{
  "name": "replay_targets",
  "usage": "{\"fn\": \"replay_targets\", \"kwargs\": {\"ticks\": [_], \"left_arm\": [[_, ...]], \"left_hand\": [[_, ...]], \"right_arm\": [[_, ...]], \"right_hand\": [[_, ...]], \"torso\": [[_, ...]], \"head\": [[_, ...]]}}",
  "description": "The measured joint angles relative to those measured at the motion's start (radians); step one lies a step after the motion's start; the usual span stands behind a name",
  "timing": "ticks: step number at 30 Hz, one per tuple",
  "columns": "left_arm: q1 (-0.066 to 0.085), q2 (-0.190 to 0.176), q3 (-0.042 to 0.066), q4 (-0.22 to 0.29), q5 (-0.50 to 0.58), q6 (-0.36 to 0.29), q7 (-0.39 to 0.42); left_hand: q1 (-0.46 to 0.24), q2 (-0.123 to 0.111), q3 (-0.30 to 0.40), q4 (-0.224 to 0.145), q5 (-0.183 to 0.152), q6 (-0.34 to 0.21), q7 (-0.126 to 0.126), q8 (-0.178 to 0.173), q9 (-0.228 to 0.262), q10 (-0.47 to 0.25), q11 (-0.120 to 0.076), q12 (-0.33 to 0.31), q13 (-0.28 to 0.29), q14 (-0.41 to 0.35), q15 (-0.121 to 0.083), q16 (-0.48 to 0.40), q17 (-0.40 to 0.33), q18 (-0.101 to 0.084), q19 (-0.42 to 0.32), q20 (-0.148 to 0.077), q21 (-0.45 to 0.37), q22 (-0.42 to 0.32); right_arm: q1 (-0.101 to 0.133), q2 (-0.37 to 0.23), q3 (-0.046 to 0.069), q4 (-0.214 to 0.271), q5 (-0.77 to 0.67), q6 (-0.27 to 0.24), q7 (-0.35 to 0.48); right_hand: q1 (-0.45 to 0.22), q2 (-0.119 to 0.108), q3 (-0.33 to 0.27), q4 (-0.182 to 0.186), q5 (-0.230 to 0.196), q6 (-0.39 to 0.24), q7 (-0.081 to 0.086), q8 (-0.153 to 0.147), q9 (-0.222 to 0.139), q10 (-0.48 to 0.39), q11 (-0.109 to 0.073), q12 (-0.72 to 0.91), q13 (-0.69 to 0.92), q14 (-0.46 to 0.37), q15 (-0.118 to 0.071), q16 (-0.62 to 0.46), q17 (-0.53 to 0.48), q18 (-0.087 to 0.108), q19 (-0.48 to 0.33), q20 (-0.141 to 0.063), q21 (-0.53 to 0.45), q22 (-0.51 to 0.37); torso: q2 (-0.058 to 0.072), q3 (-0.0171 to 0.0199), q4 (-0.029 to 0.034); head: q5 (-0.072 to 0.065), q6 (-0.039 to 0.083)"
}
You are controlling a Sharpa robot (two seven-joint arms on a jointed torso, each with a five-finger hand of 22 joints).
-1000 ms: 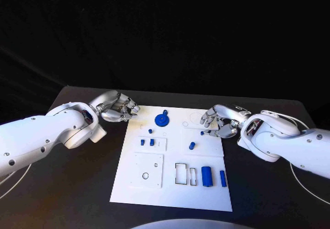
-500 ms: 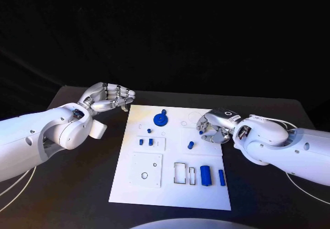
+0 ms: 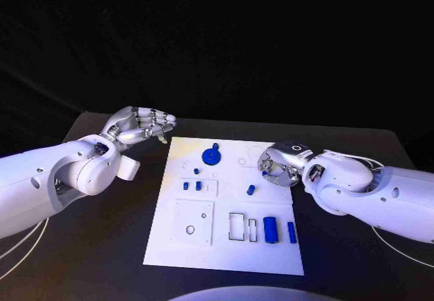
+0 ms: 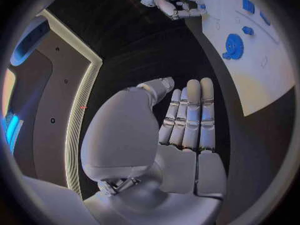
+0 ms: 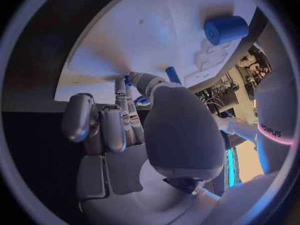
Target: Assemble the parts on the task board
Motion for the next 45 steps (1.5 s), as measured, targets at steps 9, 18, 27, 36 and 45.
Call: {"fn": "replay_targets", "kwargs": {"ticks": [9, 18, 27, 36, 45], "left_arm": [[0.000, 0.000, 0.000, 0.000, 0.009, 0.000, 0.000], [0.000, -0.001, 0.000, -0.001, 0.012, 0.001, -0.005], [0.000, -0.003, 0.000, 0.000, 0.013, 0.002, -0.011], [0.000, -0.005, -0.001, 0.001, 0.014, 0.007, -0.019], [0.000, -0.005, -0.001, 0.001, 0.014, 0.011, -0.025]], "left_hand": [[0.000, 0.000, -0.003, -0.003, 0.000, 0.000, 0.000, 0.000, 0.000, 0.000, 0.000, 0.000, 0.000, 0.000, 0.000, -0.004, -0.001, 0.000, 0.000, 0.000, 0.000, -0.001], [0.000, 0.000, -0.003, -0.003, 0.000, 0.000, 0.000, 0.000, 0.000, 0.000, 0.000, 0.000, 0.000, 0.000, 0.000, -0.004, -0.002, 0.000, 0.000, 0.000, 0.000, -0.002], [0.000, 0.000, -0.006, -0.006, 0.000, 0.000, 0.000, 0.000, 0.000, -0.001, 0.001, 0.000, -0.001, 0.000, 0.000, -0.008, -0.005, 0.000, 0.000, 0.000, -0.004, -0.004], [0.000, 0.000, -0.006, -0.006, 0.000, 0.000, 0.000, 0.000, 0.000, -0.011, 0.004, 0.000, -0.002, 0.000, 0.000, -0.008, -0.006, 0.000, 0.000, 0.000, -0.004, -0.005], [0.000, 0.000, -0.008, -0.008, 0.000, 0.000, 0.000, 0.000, 0.000, -0.011, 0.004, 0.000, -0.002, 0.000, 0.000, -0.012, -0.007, 0.000, 0.000, 0.000, -0.008, -0.006]], "right_arm": [[-0.003, 0.010, 0.001, 0.000, -0.031, 0.001, -0.018], [-0.005, 0.013, 0.002, 0.006, -0.061, 0.010, -0.032], [-0.009, 0.014, 0.002, 0.016, -0.095, 0.012, -0.058], [-0.013, 0.006, -0.001, 0.031, -0.111, -0.002, -0.080], [-0.011, -0.007, -0.005, 0.049, -0.113, -0.024, -0.095]], "right_hand": [[0.008, 0.016, 0.051, -0.013, -0.006, 0.050, -0.013, 0.028, 0.027, 0.022, -0.006, -0.006, 0.003, 0.000, -0.007, 0.015, 0.001, 0.000, 0.002, -0.002, 0.023, 0.000], [0.012, 0.020, 0.089, -0.052, -0.005, 0.062, -0.018, 0.046, 0.049, 0.049, -0.016, 0.001, 0.018, -0.004, -0.018, 0.025, -0.001, -0.010, 0.011, -0.011, 0.052, 0.000], [0.012, 0.020, 0.098, -0.060, -0.005, 0.066, -0.021, 0.051, 0.057, 0.059, -0.017, 0.005, 0.025, -0.004, -0.018, 0.029, -0.003, -0.010, 0.007, -0.014, 0.061, 0.000], [0.012, 0.020, 0.103, -0.066, -0.005, 0.073, -0.021, 0.050, 0.060, 0.062, -0.014, 0.003, 0.025, 0.000, -0.021, 0.033, -0.004, -0.009, 0.010, -0.018, 0.072, 0.000], [0.012, 0.020, 0.127, -0.090, -0.006, 0.076, -0.024, 0.055, 0.063, 0.062, -0.014, 0.007, 0.025, 0.000, -0.021, 0.033, -0.004, -0.009, 0.010, -0.018, 0.084, -0.001]], "torso": [[0.000, 0.0011, -0.0005], [0.000, 0.0012, -0.0009], [-0.001, 0.0006, -0.0003], [-0.001, 0.0000, -0.0002], [-0.002, -0.0002, -0.0003]], "head": [[-0.001, -0.004], [-0.004, -0.008], [-0.006, -0.010], [-0.006, -0.010], [-0.006, -0.008]]}}
